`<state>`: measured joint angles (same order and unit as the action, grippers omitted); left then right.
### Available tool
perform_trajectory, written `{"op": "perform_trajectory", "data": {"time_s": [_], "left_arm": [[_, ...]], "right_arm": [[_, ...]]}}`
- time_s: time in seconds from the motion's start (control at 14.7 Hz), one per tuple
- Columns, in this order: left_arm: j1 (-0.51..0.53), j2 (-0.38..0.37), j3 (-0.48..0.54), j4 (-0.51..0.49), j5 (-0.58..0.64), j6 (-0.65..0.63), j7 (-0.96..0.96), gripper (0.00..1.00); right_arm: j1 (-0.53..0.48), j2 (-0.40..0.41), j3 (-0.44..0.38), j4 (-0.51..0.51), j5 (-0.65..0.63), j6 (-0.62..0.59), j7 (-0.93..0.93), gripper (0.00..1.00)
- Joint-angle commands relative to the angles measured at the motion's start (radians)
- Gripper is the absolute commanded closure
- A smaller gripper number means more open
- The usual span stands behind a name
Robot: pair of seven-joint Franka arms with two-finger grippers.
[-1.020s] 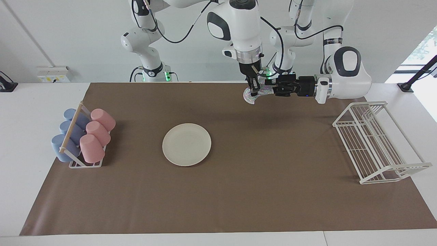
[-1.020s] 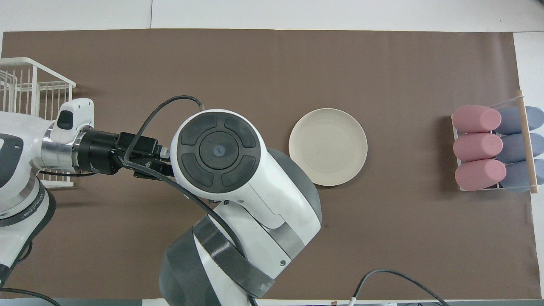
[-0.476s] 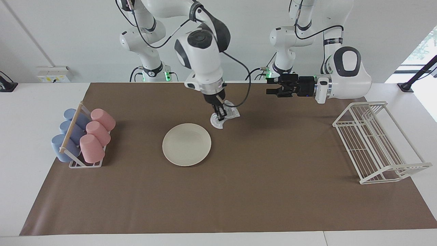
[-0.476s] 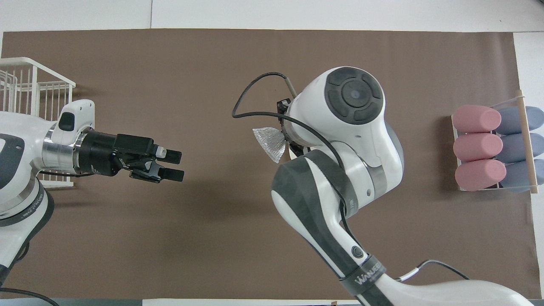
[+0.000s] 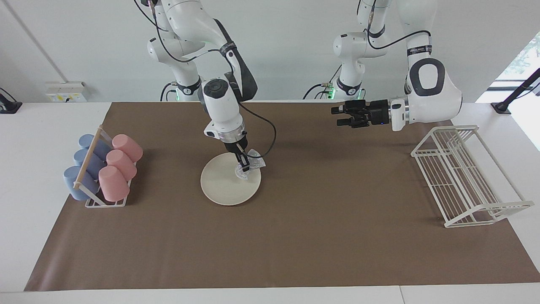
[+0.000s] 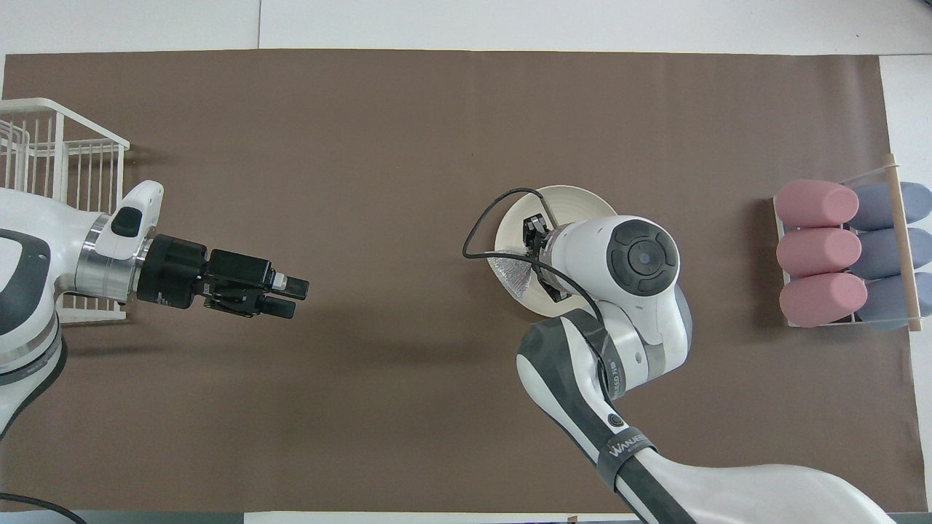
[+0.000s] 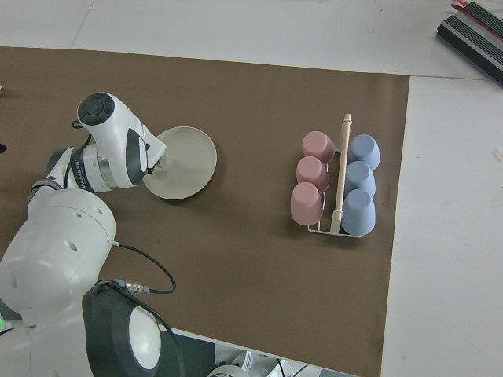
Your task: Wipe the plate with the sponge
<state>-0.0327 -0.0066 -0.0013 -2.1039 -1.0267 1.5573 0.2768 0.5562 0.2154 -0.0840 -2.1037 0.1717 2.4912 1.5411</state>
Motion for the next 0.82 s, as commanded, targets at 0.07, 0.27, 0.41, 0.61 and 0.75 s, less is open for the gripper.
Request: {"op": "perform_trajectory", "data": {"time_s": [0.07,0.27,0.41,0.61,0.75], "left_arm": [[0.016,-0.004,0.004,-0.011,0.152,0.036,0.015,0.00],[0.016,-0.001,0.004,-0.014,0.214,0.095,-0.025,0.00],[0.016,0.002,0.004,-0.008,0.262,0.098,-0.050,0.00],[0.031,0.000,0.004,0.012,0.322,0.095,-0.051,0.00],[0.033,0.000,0.004,0.013,0.323,0.095,-0.051,0.00]], "right_arm": [[-0.009,0.016,0.004,-0.028,0.008,0.015,-0.044,1.00],[-0.024,0.035,0.003,-0.039,0.008,0.021,-0.102,1.00],[-0.094,0.045,0.003,-0.039,0.008,0.018,-0.233,1.00],[-0.176,0.047,0.003,-0.047,0.008,0.018,-0.402,1.00],[-0.197,0.047,0.003,-0.052,0.008,0.018,-0.444,1.00]]}}
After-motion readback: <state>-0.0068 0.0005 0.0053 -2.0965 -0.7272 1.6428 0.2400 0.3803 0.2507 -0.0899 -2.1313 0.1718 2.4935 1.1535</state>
